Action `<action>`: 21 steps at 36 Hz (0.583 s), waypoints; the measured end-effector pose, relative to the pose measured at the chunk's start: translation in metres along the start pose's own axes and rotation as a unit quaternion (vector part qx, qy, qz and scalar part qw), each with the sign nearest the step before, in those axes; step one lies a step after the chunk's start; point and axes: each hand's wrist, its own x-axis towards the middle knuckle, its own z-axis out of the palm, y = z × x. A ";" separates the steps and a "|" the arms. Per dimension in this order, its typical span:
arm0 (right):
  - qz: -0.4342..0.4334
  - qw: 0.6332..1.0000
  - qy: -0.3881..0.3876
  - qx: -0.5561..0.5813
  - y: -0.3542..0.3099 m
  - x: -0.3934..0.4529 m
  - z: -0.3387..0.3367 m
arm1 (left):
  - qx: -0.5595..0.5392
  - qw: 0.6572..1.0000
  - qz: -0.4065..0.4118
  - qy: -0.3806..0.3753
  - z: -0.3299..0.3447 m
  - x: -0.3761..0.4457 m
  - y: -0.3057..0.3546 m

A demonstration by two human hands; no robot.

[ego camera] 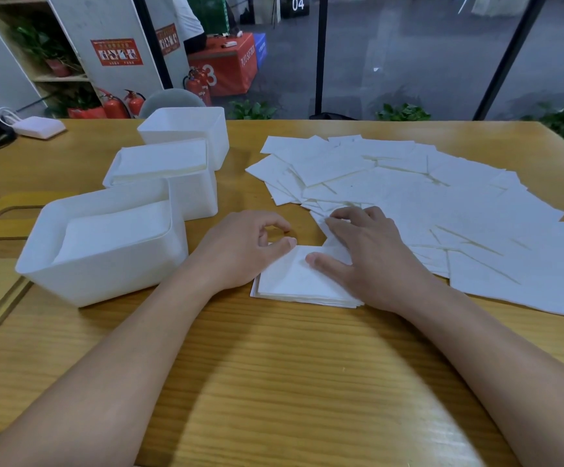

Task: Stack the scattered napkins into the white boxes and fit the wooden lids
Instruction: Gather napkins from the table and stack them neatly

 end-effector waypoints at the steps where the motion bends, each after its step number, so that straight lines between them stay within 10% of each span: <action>1: -0.003 1.000 0.000 0.004 0.000 0.000 0.000 | 0.001 1.000 0.000 0.000 0.000 0.000 0.000; 21: -0.027 0.996 0.011 0.088 -0.008 -0.006 -0.010 | -0.083 0.993 0.016 0.083 0.002 -0.002 0.006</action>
